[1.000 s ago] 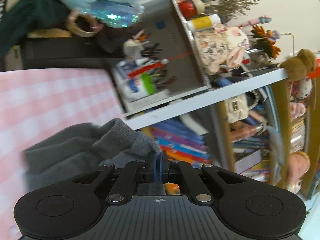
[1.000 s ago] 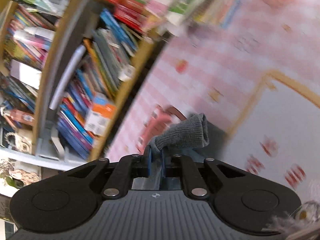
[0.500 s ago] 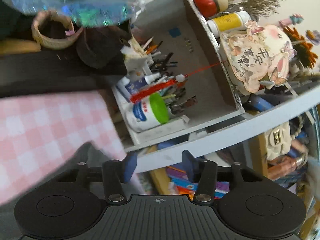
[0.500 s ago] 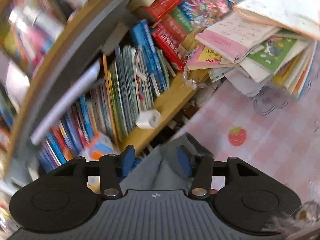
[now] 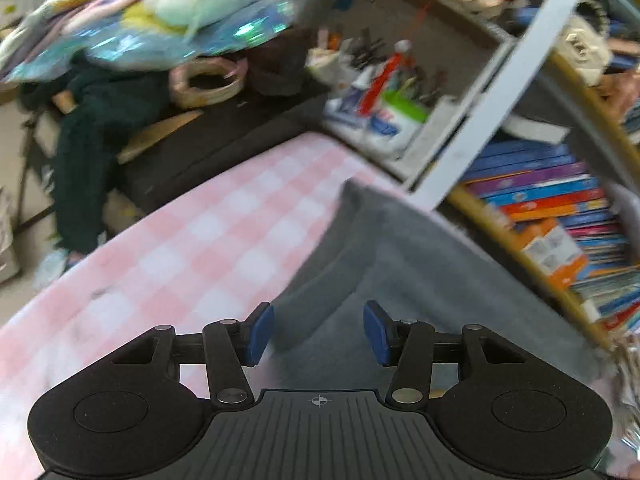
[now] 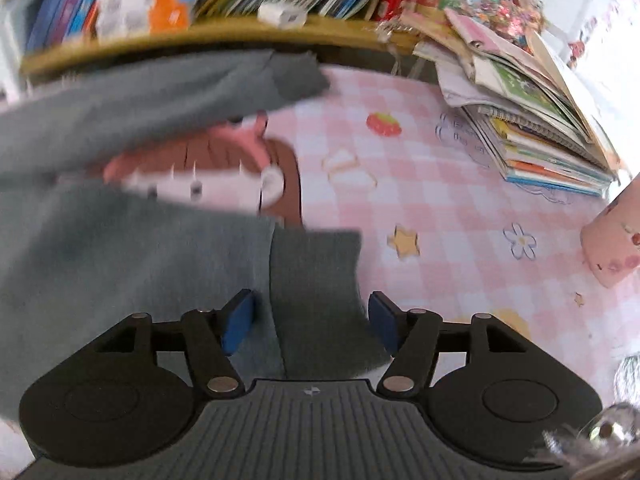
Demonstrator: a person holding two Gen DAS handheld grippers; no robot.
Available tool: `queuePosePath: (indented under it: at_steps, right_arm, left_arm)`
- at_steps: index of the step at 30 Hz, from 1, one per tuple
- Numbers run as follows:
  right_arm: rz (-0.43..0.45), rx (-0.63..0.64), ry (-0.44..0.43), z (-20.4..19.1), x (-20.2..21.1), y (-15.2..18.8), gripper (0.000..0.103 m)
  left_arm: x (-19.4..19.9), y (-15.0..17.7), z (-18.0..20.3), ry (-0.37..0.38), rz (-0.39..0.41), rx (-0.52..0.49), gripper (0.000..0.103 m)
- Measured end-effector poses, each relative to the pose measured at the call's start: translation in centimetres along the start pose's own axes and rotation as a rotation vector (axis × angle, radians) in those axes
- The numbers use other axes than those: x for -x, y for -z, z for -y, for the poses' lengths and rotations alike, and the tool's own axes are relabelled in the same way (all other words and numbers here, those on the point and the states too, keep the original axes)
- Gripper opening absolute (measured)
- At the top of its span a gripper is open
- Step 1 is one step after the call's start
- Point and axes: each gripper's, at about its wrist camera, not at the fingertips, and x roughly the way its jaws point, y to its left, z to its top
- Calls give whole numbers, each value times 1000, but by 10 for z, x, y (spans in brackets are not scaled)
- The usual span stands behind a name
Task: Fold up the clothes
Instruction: 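Lower the sweatshirt onto the mat and open both grippers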
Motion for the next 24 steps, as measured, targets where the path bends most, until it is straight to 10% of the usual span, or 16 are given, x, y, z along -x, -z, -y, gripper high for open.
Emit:
queuePosePath:
  at_steps: [4, 13, 18, 24]
  right_arm:
    - [-38, 29, -13, 1, 14, 14, 46]
    - [-54, 48, 71, 24, 35, 48, 58]
    - [-42, 3, 104, 30, 42, 60, 59]
    - [-64, -11, 43, 30, 53, 71, 63]
  left_arm:
    - [4, 7, -6, -10, -22, 39, 48]
    - [-9, 16, 4, 9, -70, 25, 45]
    - [-13, 19, 4, 24, -68, 30, 8]
    - [16, 6, -3, 14, 25, -6, 6]
